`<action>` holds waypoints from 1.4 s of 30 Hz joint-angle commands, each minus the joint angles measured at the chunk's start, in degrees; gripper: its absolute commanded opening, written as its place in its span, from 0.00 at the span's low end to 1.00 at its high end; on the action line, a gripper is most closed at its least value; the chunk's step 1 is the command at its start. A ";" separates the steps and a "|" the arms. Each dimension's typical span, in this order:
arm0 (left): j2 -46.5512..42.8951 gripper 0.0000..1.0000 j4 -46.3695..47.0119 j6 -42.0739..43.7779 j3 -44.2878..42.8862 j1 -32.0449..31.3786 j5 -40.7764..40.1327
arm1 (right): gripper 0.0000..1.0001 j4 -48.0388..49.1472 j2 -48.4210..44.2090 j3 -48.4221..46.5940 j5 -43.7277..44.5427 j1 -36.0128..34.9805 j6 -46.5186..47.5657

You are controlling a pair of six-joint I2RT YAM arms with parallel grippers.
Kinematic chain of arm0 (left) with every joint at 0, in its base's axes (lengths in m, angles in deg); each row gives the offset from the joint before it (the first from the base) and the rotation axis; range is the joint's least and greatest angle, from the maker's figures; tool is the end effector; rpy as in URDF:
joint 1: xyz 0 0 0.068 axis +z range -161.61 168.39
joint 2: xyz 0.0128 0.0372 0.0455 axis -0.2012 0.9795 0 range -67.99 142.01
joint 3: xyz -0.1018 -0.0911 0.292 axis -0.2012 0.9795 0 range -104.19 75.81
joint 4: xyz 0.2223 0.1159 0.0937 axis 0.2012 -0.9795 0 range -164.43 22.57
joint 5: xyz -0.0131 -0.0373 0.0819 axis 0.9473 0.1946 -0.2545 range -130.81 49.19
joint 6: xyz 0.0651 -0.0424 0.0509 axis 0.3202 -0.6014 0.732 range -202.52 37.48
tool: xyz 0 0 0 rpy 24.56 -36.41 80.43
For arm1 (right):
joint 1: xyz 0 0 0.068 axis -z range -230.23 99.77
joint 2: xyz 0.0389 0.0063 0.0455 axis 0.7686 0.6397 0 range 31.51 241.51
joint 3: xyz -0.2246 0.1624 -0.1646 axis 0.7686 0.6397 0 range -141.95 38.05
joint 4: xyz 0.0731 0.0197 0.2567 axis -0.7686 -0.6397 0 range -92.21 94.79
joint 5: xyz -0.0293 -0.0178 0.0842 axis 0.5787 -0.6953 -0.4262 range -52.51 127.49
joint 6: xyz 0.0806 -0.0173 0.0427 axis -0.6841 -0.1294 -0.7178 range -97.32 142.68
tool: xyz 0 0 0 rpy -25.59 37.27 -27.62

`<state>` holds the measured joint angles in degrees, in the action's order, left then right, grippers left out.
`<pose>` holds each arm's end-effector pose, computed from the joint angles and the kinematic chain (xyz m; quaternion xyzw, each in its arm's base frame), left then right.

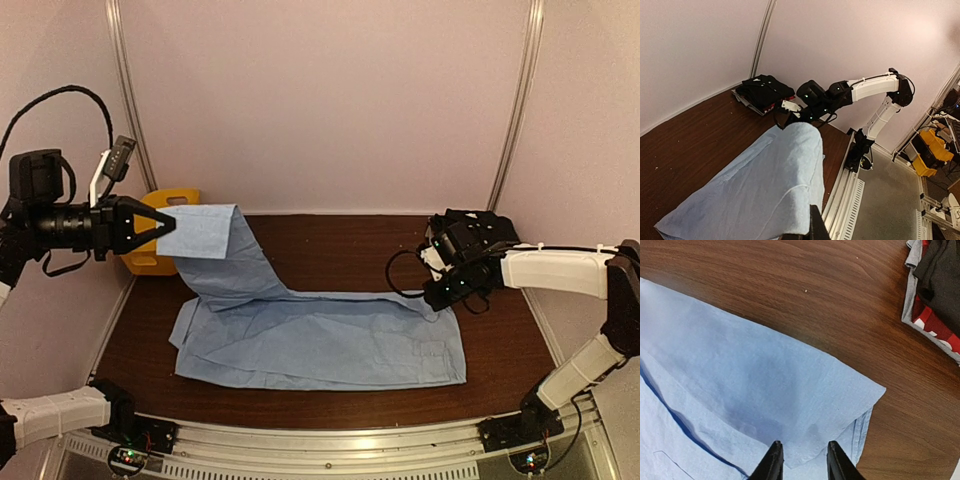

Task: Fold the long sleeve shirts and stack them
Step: Fold the corner of the shirt from the 1/3-folded shirt.

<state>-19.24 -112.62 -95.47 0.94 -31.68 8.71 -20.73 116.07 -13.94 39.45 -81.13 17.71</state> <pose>0.1032 -0.1054 0.4731 0.2885 0.7231 -0.4767 0.4083 0.2741 0.1608 0.2085 -0.2111 0.9379 0.0690 0.2665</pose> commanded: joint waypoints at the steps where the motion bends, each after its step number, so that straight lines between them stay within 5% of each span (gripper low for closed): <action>1: -1.07 0.00 0.71 0.54 0.38 0.21 1.19 | 0.34 -3.21 -2.04 -0.43 4.38 -0.35 -3.28; 8: -3.30 0.00 1.62 1.22 1.79 0.21 5.07 | 0.43 3.66 -2.93 -1.17 -6.39 -0.46 -3.59; 18: -6.16 0.00 1.96 1.87 4.82 0.21 7.06 | 0.43 14.28 13.20 -8.98 -16.81 -4.10 -6.87; 25: -4.84 0.00 3.49 0.53 7.34 0.21 3.65 | 0.34 15.48 16.62 -7.52 -18.19 -5.04 -6.84; 42: -3.10 0.00 7.70 -0.77 13.96 0.21 1.64 | 0.37 17.35 13.20 1.76 -16.24 -5.37 -7.44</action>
<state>-22.97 -109.28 -95.58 14.38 -31.68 10.37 -2.28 132.57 -14.22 21.31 -86.00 11.04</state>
